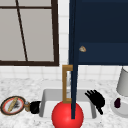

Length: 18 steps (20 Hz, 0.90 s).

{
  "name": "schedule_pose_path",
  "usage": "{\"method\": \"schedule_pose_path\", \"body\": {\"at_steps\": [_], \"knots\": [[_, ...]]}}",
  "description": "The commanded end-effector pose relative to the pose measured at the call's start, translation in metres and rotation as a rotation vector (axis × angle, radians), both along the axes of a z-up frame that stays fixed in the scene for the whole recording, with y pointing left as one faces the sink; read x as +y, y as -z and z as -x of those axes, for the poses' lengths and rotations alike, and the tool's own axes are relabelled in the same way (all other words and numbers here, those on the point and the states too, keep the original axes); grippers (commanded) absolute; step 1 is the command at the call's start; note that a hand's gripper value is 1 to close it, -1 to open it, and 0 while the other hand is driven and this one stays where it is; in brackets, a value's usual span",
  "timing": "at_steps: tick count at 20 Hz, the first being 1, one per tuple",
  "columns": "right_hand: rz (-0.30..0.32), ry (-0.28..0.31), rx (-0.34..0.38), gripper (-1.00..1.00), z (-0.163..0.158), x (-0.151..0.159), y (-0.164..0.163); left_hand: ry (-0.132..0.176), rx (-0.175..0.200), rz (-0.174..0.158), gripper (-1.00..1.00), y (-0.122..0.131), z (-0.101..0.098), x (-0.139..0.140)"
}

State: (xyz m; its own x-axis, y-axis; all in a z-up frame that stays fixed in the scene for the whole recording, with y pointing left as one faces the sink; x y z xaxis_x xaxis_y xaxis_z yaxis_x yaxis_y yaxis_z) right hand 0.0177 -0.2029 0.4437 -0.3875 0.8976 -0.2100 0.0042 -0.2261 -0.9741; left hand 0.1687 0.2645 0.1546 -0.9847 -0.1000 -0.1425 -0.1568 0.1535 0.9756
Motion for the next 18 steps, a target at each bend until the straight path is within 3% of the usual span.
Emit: {"method": "schedule_pose_path", "body": {"at_steps": [1, 18], "knots": [[-0.062, 0.038, 0.018, -1.00, 0.002, 0.000, -0.023, 0.000, 0.000, 0.000, 0.00, 0.000, 0.000, 0.000], [-0.107, 0.029, 0.034, -1.00, 0.000, -0.001, -0.118, 0.000, 0.000, 0.000, 0.00, 0.000, 0.000, 0.000]]}}
